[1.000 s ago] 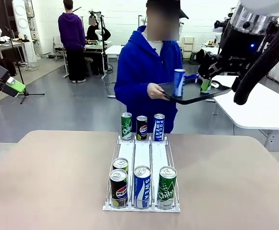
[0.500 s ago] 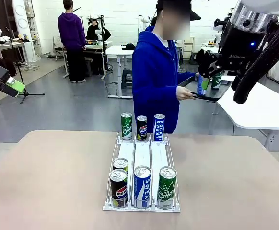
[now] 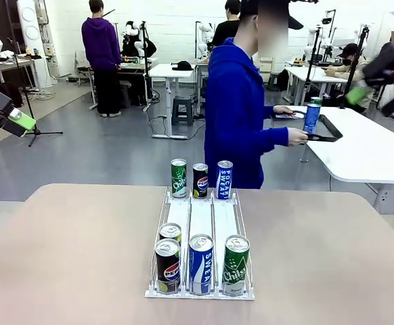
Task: Retrieve and hand over the desired beverage to the person.
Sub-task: Place the picked can on the Handle tray extended by the person.
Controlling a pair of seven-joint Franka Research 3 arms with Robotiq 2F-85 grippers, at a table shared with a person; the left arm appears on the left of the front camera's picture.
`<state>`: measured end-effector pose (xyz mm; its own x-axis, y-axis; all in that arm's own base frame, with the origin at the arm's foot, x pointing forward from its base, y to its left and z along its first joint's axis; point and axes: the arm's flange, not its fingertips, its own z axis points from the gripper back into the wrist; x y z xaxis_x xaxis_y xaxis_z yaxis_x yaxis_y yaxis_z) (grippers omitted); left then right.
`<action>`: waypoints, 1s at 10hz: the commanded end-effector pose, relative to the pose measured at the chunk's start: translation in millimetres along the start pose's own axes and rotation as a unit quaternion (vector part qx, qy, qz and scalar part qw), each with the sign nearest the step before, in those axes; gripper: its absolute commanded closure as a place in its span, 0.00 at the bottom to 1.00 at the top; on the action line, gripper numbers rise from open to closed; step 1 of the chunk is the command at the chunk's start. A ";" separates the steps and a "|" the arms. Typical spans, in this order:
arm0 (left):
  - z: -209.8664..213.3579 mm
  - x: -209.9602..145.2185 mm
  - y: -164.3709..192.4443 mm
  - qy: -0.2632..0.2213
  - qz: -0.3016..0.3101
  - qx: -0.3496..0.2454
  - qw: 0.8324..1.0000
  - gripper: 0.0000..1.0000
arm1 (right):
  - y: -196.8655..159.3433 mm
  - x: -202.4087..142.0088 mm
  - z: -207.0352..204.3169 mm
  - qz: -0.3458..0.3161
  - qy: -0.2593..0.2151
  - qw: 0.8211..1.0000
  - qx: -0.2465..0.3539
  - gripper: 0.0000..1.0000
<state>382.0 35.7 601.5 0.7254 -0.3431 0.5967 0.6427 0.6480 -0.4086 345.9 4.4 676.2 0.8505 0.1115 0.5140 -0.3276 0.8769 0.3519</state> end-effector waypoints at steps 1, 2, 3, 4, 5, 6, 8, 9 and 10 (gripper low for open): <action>0.2 -1.2 0.2 -0.001 -0.004 -0.004 1.000 0.00 | -27.8 -26.0 -7.6 0.018 -0.020 0.999 0.024 0.00; 0.2 -1.2 0.2 -0.001 -0.004 -0.004 1.000 0.00 | -38.0 -35.1 -0.4 0.038 -0.026 0.999 0.022 0.00; 0.2 -1.2 0.2 -0.001 -0.004 -0.004 1.000 0.00 | -49.1 -44.2 9.9 0.035 -0.045 0.998 0.014 0.00; 0.2 -1.2 0.2 -0.001 -0.004 -0.004 1.000 0.00 | -55.6 -48.7 16.5 0.025 -0.065 0.998 0.010 0.00; 0.2 -1.2 0.2 -0.001 -0.004 -0.004 1.000 0.00 | -61.4 -54.6 20.6 0.013 -0.073 0.997 0.004 0.00; 0.2 -1.2 0.2 -0.001 -0.004 -0.004 1.000 0.00 | -62.4 -54.5 22.0 0.004 -0.080 0.997 -0.001 0.00; 0.2 -1.2 0.2 -0.001 -0.004 -0.004 1.000 0.00 | -64.2 -51.0 31.9 0.010 -0.066 0.998 -0.006 0.00; 0.2 -1.2 0.2 -0.001 -0.004 -0.004 1.000 0.00 | -64.2 -51.0 31.9 0.010 -0.066 0.998 -0.006 0.00; 0.2 -1.2 0.2 -0.001 -0.004 -0.004 1.000 0.00 | -64.2 -51.0 31.9 0.010 -0.066 0.998 -0.006 0.00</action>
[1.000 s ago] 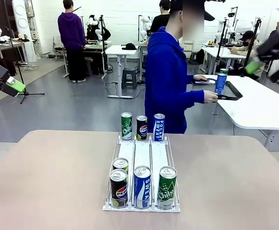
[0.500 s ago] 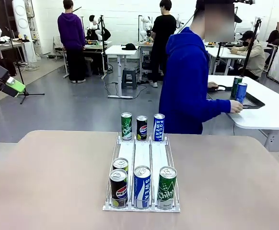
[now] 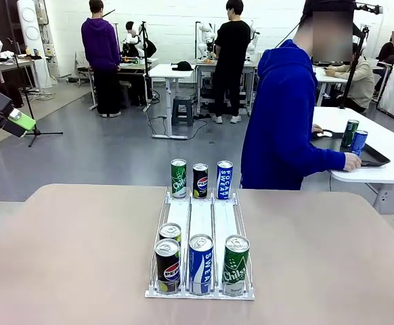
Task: Retrieve and hand over the desired beverage to the person.
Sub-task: Place the picked can on the Handle tray extended by the person.
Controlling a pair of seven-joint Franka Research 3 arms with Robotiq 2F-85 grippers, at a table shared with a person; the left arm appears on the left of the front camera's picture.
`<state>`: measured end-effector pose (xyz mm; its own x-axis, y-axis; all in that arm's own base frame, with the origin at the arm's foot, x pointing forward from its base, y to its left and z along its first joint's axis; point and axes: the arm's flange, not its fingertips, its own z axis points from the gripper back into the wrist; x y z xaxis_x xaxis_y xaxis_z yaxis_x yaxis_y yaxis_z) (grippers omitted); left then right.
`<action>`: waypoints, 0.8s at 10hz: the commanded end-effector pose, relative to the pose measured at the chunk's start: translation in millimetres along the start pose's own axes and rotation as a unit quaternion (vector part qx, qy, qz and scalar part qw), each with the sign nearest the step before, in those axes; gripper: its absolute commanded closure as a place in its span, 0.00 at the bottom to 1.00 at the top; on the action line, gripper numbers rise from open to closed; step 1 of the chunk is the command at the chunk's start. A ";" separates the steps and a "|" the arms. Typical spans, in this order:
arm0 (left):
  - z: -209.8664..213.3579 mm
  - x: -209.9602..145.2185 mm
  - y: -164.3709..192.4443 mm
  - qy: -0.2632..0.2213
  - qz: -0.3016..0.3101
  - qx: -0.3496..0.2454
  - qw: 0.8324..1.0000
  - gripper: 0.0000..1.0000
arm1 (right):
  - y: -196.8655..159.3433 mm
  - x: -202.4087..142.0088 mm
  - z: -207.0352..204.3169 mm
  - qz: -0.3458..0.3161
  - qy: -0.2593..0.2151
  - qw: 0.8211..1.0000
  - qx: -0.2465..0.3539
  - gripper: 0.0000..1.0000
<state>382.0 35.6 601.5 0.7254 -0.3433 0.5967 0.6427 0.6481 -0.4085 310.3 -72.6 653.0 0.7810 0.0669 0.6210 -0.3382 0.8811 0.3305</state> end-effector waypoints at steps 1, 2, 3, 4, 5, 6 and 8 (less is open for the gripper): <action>0.2 -1.3 0.2 -0.001 -0.004 -0.004 1.000 0.00 | -0.2 -0.3 -0.4 0.000 0.001 1.000 0.001 0.00; 0.2 -1.3 0.2 -0.001 -0.004 -0.004 1.000 0.00 | -0.2 -0.3 -0.4 0.000 0.001 1.000 0.001 0.00; 0.2 -1.3 0.2 -0.001 -0.004 -0.004 1.000 0.00 | -0.2 -0.3 -0.4 0.000 0.001 1.000 0.001 0.00; 0.2 -1.3 0.2 -0.001 -0.004 -0.004 1.000 0.00 | -0.2 -0.3 -0.4 0.000 0.001 1.000 0.001 0.00; 0.2 -1.3 0.2 -0.001 -0.004 -0.004 1.000 0.00 | -0.2 -0.3 -0.4 0.000 0.001 1.000 0.001 0.00; 0.2 -1.3 0.2 -0.001 -0.004 -0.004 1.000 0.00 | -0.2 -0.3 -0.4 0.000 0.001 1.000 0.001 0.00; 0.2 -1.3 0.2 -0.001 -0.004 -0.004 1.000 0.00 | -0.2 -0.3 -0.4 0.000 0.001 1.000 0.001 0.00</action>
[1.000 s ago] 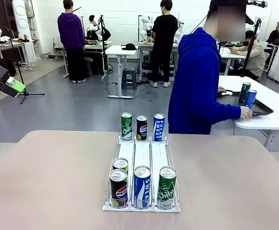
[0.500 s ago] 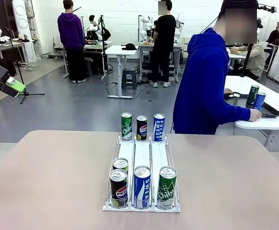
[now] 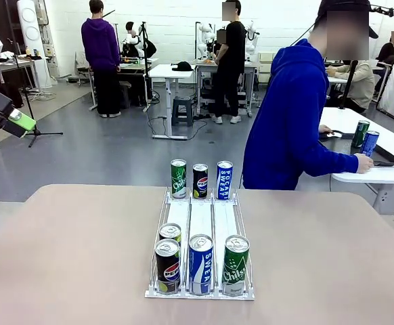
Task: Retrieve and hand over the desired beverage to the person.
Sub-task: Place the picked can on the Handle tray extended by the person.
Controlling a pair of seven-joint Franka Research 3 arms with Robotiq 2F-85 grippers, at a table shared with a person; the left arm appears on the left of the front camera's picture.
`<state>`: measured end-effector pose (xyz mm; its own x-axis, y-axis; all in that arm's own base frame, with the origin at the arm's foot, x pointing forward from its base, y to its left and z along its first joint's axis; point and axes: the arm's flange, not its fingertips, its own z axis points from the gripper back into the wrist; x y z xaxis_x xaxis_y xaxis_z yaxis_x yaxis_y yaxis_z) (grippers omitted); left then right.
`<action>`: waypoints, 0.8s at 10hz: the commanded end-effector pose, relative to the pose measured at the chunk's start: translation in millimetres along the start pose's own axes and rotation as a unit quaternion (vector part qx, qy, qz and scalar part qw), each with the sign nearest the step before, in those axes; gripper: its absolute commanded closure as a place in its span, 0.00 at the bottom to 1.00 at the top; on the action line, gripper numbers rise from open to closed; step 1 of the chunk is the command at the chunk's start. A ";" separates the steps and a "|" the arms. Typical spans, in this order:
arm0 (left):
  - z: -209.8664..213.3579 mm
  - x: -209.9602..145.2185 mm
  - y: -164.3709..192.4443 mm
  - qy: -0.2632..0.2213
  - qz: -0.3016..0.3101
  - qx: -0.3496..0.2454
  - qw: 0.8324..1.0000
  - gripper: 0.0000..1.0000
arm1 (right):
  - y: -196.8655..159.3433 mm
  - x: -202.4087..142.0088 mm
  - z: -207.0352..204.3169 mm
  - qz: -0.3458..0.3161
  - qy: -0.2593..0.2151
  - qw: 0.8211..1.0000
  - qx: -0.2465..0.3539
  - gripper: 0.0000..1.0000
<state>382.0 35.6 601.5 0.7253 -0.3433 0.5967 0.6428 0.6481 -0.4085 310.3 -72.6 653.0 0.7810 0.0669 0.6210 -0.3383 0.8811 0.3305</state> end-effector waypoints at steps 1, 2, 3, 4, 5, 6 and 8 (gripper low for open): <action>0.2 -1.3 0.2 -0.001 -0.004 -0.004 1.000 0.00 | -0.2 -0.3 -0.5 0.000 0.001 1.000 0.001 0.00; 0.2 -1.3 0.2 -0.001 -0.004 -0.004 1.000 0.00 | -0.2 -0.3 -0.5 0.000 0.001 1.000 0.001 0.00; 0.2 -1.3 0.2 -0.001 -0.004 -0.004 1.000 0.00 | -0.2 -0.3 -0.5 0.000 0.001 1.000 0.001 0.00; 0.2 -1.3 0.2 -0.001 -0.004 -0.004 1.000 0.00 | -0.2 -0.3 -0.5 0.000 0.001 1.000 0.001 0.00; 0.2 -1.3 0.2 -0.001 -0.004 -0.004 1.000 0.00 | -0.2 -0.3 -0.5 0.000 0.001 1.000 0.001 0.00; 0.2 -1.3 0.2 -0.001 -0.004 -0.004 1.000 0.00 | -0.2 -0.3 -0.5 0.000 0.001 1.000 0.001 0.00; 0.2 -1.3 0.2 -0.001 -0.004 -0.004 1.000 0.00 | -0.2 -0.3 -0.5 0.000 0.001 1.000 0.001 0.00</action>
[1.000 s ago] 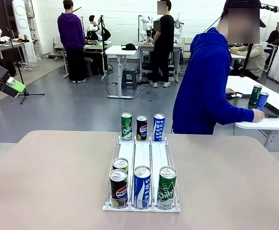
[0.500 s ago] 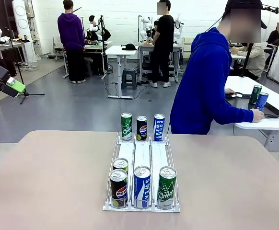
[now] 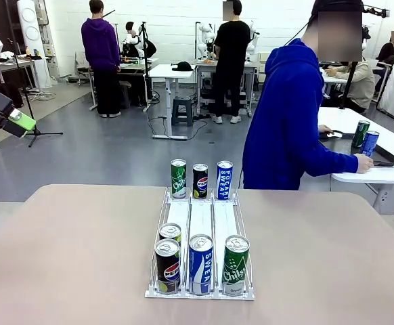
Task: Retrieve and hand over the desired beverage to the person.
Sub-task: Place the picked can on the Handle tray extended by the person.
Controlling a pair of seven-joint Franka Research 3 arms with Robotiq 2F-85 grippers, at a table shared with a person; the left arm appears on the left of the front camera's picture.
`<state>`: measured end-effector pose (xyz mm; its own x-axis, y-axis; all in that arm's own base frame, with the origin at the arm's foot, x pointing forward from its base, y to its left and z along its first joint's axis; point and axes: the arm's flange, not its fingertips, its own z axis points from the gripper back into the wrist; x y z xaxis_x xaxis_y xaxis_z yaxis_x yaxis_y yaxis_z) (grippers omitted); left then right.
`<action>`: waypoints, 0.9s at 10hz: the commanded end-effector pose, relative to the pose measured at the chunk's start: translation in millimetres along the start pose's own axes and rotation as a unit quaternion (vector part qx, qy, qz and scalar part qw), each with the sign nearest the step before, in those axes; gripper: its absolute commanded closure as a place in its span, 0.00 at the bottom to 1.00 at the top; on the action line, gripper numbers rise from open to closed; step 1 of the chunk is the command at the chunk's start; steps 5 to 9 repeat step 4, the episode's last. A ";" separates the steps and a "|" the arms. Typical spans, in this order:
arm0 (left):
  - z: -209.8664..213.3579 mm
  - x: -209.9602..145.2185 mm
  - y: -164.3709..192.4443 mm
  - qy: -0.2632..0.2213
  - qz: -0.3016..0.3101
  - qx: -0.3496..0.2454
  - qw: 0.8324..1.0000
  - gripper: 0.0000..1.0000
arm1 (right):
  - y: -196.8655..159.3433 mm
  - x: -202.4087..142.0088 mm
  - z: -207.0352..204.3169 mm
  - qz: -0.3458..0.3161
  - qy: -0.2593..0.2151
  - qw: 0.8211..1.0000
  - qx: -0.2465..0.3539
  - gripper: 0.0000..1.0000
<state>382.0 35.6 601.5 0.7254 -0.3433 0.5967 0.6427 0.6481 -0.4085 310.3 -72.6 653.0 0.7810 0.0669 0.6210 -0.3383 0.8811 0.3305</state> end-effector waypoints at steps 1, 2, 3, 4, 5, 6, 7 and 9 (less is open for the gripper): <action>0.2 -1.3 0.2 -0.001 -0.004 -0.004 1.000 0.00 | -0.2 -0.3 -0.4 0.000 0.001 1.000 0.001 0.00; 0.2 -1.3 0.2 -0.001 -0.004 -0.004 1.000 0.00 | -0.2 -0.3 -0.4 0.000 0.001 1.000 0.001 0.00; 0.2 -1.3 0.2 -0.001 -0.004 -0.004 1.000 0.00 | -0.2 -0.3 -0.4 0.000 0.001 1.000 0.001 0.00; 0.2 -1.3 0.2 -0.001 -0.004 -0.004 1.000 0.00 | -0.2 -0.3 -0.4 0.000 0.001 1.000 0.001 0.00; 0.2 -1.3 0.2 -0.001 -0.004 -0.004 1.000 0.00 | -0.2 -0.3 -0.4 0.000 0.001 1.000 0.001 0.00; 0.2 -1.3 0.2 -0.001 -0.004 -0.004 1.000 0.00 | -0.2 -0.3 -0.4 0.000 0.001 1.000 0.001 0.00; 0.2 -1.3 0.2 -0.001 -0.004 -0.004 1.000 0.00 | -0.2 -0.3 -0.4 0.000 0.001 1.000 0.001 0.00; 0.2 -1.3 0.2 -0.001 -0.004 -0.004 1.000 0.00 | -0.2 -0.3 -0.4 0.000 0.001 1.000 0.001 0.00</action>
